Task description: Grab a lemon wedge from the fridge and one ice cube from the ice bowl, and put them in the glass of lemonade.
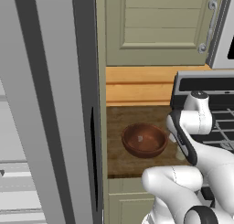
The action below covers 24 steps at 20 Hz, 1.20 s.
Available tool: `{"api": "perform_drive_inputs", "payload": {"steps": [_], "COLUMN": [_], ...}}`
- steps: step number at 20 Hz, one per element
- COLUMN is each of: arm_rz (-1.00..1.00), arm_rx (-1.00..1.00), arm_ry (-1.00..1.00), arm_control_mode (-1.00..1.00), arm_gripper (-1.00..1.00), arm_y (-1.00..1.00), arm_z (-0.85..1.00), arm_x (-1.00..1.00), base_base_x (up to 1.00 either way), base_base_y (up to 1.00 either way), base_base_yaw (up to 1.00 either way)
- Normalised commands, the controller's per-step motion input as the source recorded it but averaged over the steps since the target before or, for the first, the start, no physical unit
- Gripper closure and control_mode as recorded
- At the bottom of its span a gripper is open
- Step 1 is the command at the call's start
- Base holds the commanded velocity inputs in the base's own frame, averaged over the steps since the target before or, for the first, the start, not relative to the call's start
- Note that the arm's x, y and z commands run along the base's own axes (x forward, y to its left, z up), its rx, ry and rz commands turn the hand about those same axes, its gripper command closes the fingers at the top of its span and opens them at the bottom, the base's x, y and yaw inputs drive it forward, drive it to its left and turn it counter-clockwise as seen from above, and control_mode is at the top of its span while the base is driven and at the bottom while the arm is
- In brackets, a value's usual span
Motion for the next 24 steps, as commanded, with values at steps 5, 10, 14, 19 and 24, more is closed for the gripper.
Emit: {"api": "perform_drive_inputs", "payload": {"steps": [5, 10, 14, 19, 24], "arm_rz": [0.01, 0.01, 0.0, 0.0, 0.0], "arm_rx": [0.0, 0.0, 0.0, 0.0, 0.0], "arm_ry": [0.0, 0.0, 0.0, 0.0, 0.0], "arm_control_mode": [-1.0, -1.0, -1.0, -1.0, -1.0], "arm_gripper": [1.0, 1.0, 1.0, 1.0, 1.0], "arm_y": [0.0, 0.0, 0.0, 0.0, 0.0], "arm_z": [0.0, 0.0, 0.0, -0.17, -0.13], "arm_x": [0.0, 0.0, 0.0, 0.0, 0.0], "base_base_x": [0.0, 0.0, 0.0, 0.0, 0.0], "base_base_y": [0.0, 0.0, 0.0, 0.0, 0.0], "base_base_yaw": [0.0, 0.0, 0.0, 0.0, 0.0]}}
